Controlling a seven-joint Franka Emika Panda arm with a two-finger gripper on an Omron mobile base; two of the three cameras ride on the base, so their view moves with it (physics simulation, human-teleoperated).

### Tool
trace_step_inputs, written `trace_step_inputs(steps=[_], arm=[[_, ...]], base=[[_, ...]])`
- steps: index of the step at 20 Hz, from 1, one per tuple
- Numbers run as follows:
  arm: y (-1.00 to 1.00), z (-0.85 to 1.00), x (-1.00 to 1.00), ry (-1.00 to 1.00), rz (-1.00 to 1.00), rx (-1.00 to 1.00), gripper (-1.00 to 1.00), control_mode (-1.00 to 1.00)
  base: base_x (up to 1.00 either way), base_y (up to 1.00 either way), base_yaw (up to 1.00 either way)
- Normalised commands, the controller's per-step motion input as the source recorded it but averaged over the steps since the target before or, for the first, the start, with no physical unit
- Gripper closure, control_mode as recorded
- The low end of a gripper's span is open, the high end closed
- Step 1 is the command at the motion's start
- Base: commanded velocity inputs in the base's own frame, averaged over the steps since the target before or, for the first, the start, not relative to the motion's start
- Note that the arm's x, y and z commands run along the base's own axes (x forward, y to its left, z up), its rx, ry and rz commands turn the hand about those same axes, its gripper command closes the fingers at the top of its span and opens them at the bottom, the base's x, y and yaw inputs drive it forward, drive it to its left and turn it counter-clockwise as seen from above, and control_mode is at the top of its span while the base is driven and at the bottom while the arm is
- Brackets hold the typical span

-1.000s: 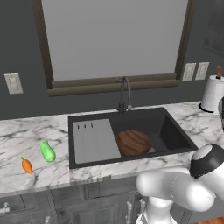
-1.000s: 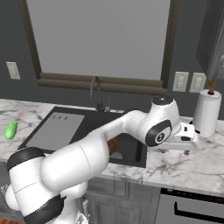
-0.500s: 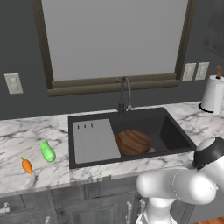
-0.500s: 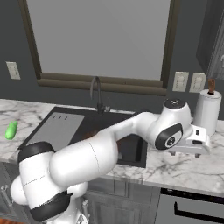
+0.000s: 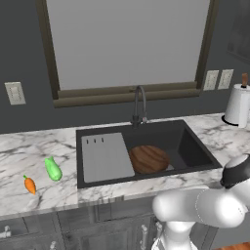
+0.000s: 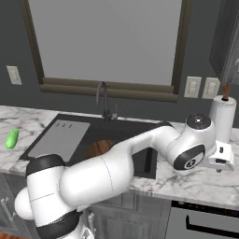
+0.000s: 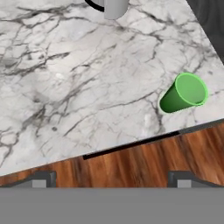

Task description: Remove the corn and carrot from the sink. Then move the bowl and cup from the counter to the sink for washing.

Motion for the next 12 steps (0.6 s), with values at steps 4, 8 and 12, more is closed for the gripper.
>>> trace_step_inputs(steps=[4,8,12], arm=[[-0.11,-0.08,0.04,-0.04,0.00,0.00,-1.00,-1.00],[-0.17,-0.06,0.08,0.00,0.00,-0.03,-1.00,-1.00],[-0.17,0.00,0.14,0.01,0.00,-0.11,-1.00,-1.00]], base=[[0.00,0.00,0.00],[0.00,0.00,0.00],[0.00,0.00,0.00]])
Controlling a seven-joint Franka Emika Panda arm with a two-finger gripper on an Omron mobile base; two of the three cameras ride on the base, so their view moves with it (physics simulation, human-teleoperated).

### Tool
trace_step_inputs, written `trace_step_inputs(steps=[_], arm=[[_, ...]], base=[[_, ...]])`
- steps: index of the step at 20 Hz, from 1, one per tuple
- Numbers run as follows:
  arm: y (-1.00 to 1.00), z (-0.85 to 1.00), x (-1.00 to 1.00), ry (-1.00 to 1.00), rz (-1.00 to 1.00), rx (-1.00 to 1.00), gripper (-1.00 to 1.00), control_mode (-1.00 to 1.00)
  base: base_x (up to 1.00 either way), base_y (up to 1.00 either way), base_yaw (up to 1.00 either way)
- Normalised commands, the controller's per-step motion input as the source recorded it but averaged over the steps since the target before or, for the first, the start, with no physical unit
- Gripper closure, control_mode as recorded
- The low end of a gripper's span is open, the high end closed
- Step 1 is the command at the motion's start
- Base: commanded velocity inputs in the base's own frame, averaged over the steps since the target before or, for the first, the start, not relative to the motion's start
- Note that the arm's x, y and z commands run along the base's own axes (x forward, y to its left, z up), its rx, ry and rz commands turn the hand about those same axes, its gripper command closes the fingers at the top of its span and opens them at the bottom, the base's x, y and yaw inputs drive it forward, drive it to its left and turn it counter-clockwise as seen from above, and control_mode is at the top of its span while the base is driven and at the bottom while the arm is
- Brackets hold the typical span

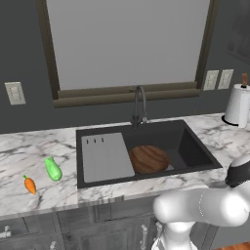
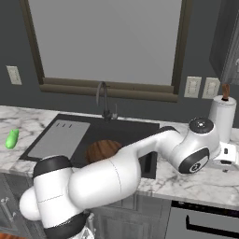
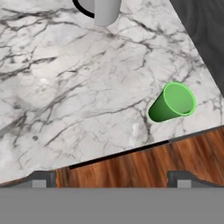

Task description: Remove the corn and carrot from the sink. Then move the bowl and cup from the counter to the sink for washing.

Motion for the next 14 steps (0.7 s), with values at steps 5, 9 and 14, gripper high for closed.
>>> trace_step_inputs(steps=[5,9,14], arm=[[-0.25,-0.05,0.11,0.00,0.00,-0.07,-1.00,-1.00],[-0.25,-0.10,0.07,0.04,0.00,-0.01,-1.00,-1.00],[-0.20,-0.10,0.05,0.05,0.00,0.00,-1.00,-1.00]], base=[[0.00,0.00,0.00],[0.00,0.00,0.00],[0.00,0.00,0.00]])
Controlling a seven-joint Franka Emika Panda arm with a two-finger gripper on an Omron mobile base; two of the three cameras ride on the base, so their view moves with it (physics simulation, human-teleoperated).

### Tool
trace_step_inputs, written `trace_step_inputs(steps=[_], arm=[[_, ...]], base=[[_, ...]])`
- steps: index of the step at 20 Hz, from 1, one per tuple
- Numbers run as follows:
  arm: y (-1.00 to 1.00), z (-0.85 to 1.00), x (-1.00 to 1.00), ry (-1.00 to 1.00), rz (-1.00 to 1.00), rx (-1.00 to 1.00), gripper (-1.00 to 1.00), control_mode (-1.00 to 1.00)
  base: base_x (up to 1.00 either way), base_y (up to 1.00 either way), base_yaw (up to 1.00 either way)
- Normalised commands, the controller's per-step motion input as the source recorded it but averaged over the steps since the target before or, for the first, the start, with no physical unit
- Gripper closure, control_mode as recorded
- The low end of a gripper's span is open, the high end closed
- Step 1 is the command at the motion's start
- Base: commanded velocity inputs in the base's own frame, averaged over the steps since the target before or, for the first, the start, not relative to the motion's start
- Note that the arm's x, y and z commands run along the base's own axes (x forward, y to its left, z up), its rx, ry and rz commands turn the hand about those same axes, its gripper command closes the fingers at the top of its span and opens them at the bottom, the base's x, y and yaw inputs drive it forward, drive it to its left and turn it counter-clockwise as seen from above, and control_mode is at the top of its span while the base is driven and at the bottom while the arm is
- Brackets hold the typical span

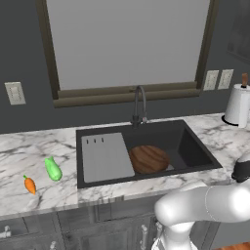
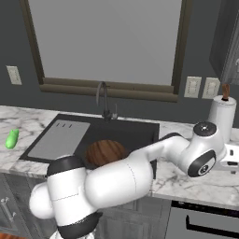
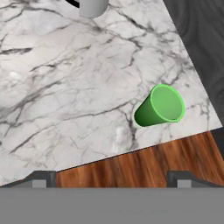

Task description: Remove the corn and carrot from the sink. Then move the bowl and cup from the counter to the sink for washing.

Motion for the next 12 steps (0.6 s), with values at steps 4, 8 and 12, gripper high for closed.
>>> trace_step_inputs(steps=[4,8,12], arm=[[-0.22,0.00,0.05,0.03,0.00,0.00,-1.00,-1.00],[-0.24,0.00,0.07,0.03,0.00,0.00,-1.00,-1.00],[-0.22,-0.04,0.03,0.05,0.00,0.00,-1.00,-1.00]], base=[[0.00,0.00,0.00],[0.00,0.00,0.00],[0.00,0.00,0.00]])
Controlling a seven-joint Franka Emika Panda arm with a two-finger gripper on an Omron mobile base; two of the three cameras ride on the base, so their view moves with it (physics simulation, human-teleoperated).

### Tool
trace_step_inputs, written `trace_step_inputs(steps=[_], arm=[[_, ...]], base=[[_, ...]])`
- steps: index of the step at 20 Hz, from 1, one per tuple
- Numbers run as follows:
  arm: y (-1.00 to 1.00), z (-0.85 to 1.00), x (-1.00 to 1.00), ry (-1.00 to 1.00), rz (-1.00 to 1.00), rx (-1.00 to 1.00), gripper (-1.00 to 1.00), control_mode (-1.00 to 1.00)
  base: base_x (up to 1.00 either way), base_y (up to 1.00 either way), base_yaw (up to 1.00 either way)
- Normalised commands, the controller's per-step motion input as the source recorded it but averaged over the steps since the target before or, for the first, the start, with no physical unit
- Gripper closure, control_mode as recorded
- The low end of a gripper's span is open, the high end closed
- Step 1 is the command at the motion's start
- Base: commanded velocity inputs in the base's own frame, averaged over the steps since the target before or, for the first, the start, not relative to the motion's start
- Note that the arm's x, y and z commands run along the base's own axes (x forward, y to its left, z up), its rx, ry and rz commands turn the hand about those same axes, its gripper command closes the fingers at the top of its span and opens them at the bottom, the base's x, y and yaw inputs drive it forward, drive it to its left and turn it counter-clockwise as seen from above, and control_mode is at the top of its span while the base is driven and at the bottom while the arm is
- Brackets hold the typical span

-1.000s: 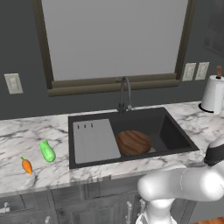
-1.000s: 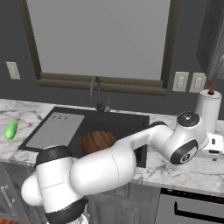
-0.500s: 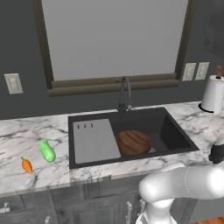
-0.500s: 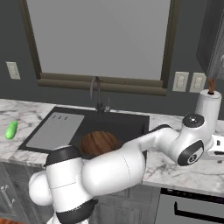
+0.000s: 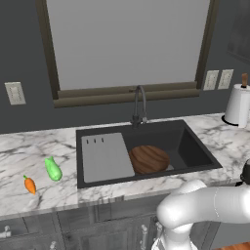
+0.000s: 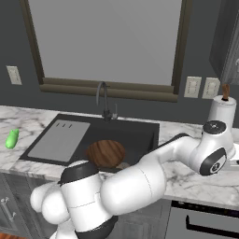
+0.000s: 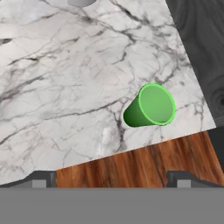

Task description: Remove the corn and carrot from the sink. Then move the bowl and cup from the counter to the sink for washing.

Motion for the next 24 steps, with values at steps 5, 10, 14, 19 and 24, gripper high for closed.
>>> trace_step_inputs(steps=[5,10,14,19,24], arm=[[-0.12,-0.09,0.04,0.06,0.00,0.00,-1.00,-1.00],[-0.06,-0.13,0.01,0.05,0.00,0.00,-1.00,-1.00],[-0.02,-0.14,0.00,0.04,0.00,0.00,-1.00,-1.00],[-0.02,-0.14,0.01,0.03,0.00,0.00,-1.00,-1.00],[-0.15,-0.13,0.11,0.02,0.01,0.00,-1.00,-1.00]], base=[[0.00,0.00,0.00],[0.00,0.00,0.00],[0.00,0.00,0.00],[0.00,0.00,0.00],[0.00,0.00,0.00]])
